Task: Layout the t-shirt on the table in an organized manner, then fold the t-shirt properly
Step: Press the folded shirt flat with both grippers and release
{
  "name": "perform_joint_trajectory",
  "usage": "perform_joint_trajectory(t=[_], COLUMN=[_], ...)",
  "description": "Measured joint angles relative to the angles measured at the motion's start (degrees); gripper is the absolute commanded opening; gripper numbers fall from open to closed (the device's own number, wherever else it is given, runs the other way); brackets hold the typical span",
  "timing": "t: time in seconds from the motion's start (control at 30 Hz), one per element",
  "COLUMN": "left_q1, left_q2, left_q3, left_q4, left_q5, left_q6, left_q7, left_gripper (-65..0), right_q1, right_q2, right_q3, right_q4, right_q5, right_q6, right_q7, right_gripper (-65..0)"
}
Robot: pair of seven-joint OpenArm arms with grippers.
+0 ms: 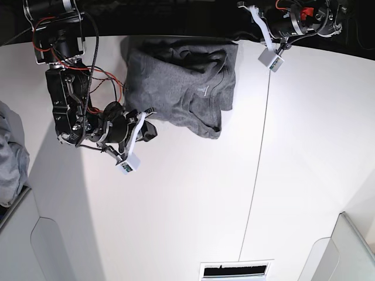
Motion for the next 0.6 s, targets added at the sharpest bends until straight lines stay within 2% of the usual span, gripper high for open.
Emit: perform_joint_trajectory(t=[0.1, 0.33, 0.6], left_q1=[-1.36, -11.34, -22.64], left_q2=[0.39, 4.33, 4.83], left_q3=[0.44, 0.46, 0.48], left_q4=[-2.64, -9.42, -20.09], left_q5=[-0.09, 5.84, 7.91], left_q6=[0.04, 0.07, -0.24], left_q7=[-3.23, -3.26, -3.50], left_gripper=[-64.8, -64.8, -64.8], right_q1=[0.00, 0.02, 0.02], right_q2=[0.00, 0.13, 0.15], right_q3=[0.00, 0.00, 0.00], right_q4=[-1.92, -2.12, -2.16], right_q5=[0.00, 0.33, 0.92], right_q6=[-0.02, -0.09, -0.11], right_q7=[0.24, 0.42, 0.44], right_gripper=[-65.0, -65.0, -65.0])
